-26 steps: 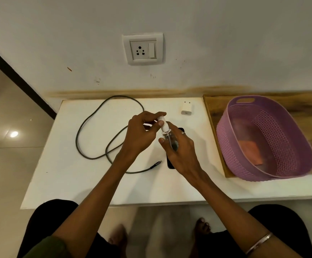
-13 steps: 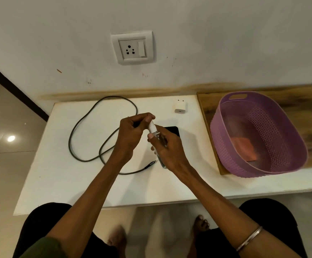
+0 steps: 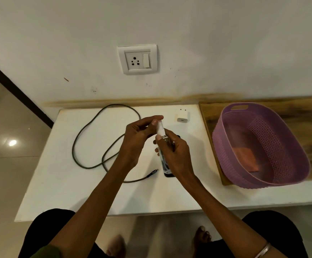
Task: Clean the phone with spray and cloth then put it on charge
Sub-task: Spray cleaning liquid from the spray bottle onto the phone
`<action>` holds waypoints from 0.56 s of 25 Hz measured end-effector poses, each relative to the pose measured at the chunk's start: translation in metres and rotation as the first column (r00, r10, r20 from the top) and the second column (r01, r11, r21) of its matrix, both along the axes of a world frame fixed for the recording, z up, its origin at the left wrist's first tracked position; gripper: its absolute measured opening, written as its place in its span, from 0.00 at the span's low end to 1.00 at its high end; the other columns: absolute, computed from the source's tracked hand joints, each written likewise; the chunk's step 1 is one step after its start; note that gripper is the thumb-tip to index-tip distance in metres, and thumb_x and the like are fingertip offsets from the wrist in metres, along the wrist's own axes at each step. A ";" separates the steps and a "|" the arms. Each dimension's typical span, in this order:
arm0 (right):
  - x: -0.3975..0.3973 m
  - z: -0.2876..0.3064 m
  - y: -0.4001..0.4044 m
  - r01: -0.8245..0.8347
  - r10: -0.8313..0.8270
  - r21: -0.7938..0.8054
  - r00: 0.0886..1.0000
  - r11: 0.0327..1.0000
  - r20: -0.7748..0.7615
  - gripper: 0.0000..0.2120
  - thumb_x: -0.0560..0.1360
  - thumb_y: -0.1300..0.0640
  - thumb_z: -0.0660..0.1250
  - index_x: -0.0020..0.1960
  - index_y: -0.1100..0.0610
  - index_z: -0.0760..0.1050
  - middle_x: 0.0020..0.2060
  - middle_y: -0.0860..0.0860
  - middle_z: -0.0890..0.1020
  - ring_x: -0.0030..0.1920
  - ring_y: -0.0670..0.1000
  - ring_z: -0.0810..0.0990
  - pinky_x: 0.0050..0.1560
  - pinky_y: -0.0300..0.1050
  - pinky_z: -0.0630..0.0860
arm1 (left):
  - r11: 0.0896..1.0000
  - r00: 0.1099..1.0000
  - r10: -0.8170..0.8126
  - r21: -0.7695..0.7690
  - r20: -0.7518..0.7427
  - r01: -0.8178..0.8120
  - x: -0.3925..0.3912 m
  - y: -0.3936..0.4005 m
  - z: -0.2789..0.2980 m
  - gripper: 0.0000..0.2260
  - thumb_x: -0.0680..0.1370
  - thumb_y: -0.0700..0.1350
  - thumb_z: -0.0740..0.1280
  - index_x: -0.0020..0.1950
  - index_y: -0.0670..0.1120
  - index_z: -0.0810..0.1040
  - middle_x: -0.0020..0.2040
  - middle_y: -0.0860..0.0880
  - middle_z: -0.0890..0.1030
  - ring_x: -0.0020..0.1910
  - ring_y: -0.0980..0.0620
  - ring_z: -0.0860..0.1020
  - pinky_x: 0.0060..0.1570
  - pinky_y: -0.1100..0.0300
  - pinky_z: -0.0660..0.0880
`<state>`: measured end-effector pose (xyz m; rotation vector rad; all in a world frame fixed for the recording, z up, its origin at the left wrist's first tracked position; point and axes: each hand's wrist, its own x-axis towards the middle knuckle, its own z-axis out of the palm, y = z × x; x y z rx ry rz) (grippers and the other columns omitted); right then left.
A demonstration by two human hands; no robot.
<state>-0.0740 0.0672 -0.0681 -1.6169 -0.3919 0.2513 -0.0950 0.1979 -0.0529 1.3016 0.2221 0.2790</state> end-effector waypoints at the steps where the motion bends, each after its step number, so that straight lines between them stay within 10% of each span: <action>1: -0.001 0.000 0.001 0.012 -0.011 -0.023 0.999 1.000 0.039 0.07 0.76 0.45 0.65 0.51 0.32 0.74 0.38 0.39 0.83 0.40 0.44 0.83 0.41 0.31 0.78 | 0.999 0.999 0.036 0.001 -0.003 -0.036 0.000 0.000 0.000 0.14 0.73 0.48 0.71 0.55 0.45 0.84 0.54 0.46 0.85 0.54 0.49 0.83 0.53 0.59 0.79; 7: -0.007 -0.005 0.007 0.028 -0.028 0.006 0.998 1.000 0.058 0.11 0.77 0.47 0.66 0.48 0.28 0.75 0.37 0.35 0.82 0.41 0.42 0.82 0.40 0.29 0.77 | 0.996 0.992 0.077 -0.044 -0.104 -0.081 0.003 -0.001 -0.010 0.08 0.71 0.45 0.74 0.49 0.45 0.85 0.44 0.47 0.85 0.46 0.51 0.83 0.49 0.61 0.78; 14: -0.002 -0.004 0.002 -0.048 0.077 0.110 0.957 0.993 -0.279 0.06 0.77 0.51 0.66 0.44 0.44 0.81 0.35 0.47 0.85 0.33 0.50 0.84 0.35 0.42 0.82 | 0.982 0.981 -0.175 -0.092 -0.085 0.167 0.001 0.000 -0.014 0.11 0.82 0.45 0.59 0.54 0.43 0.79 0.47 0.43 0.82 0.52 0.41 0.79 0.41 0.57 0.74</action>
